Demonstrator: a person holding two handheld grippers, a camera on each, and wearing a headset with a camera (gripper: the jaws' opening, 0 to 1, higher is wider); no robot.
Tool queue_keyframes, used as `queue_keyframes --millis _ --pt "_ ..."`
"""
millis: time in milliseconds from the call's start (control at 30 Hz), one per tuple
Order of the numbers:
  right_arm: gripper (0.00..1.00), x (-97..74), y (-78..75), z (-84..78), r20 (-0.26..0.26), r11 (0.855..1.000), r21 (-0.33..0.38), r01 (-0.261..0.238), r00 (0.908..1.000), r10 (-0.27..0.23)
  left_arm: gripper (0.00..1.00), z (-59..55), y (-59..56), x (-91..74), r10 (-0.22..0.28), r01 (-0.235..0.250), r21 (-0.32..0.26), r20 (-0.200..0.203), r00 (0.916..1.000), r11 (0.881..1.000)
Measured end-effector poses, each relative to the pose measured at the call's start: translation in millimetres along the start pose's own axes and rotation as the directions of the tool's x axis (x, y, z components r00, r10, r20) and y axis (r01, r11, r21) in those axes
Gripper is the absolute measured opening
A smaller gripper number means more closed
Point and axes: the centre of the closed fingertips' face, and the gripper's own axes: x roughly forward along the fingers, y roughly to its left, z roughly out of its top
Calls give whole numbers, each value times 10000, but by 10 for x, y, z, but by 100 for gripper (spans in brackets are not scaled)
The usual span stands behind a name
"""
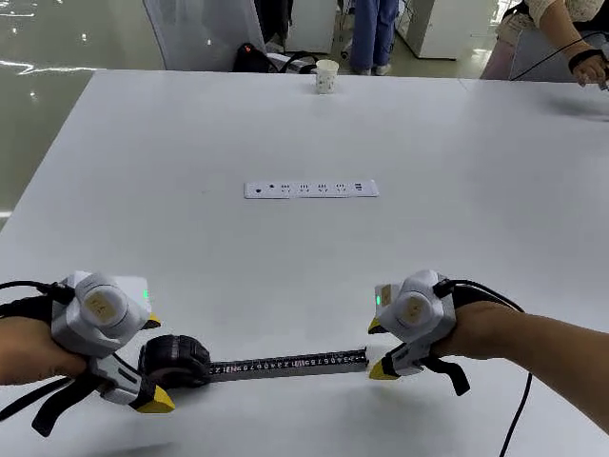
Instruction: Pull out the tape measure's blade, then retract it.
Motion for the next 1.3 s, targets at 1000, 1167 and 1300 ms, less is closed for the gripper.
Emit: queue_keyframes --millis 1000,1167,1300 --pt "78 -645 240 -460 2198 8710 4479 2019 9194 -3262 99 -425 -98 -541 3871 -2254 -4877 2607 8844 8434" --pt "85 -756 310 -610 2216 8520 4813 2059 9119 -3455 99 -526 -136 -629 4096 -2213 -5231 2767 8693 8230" --pt "91 -823 382 -741 2330 8339 5131 2031 9022 -3631 99 -594 -181 -702 4233 -2256 -5247 2935 8572 8208"
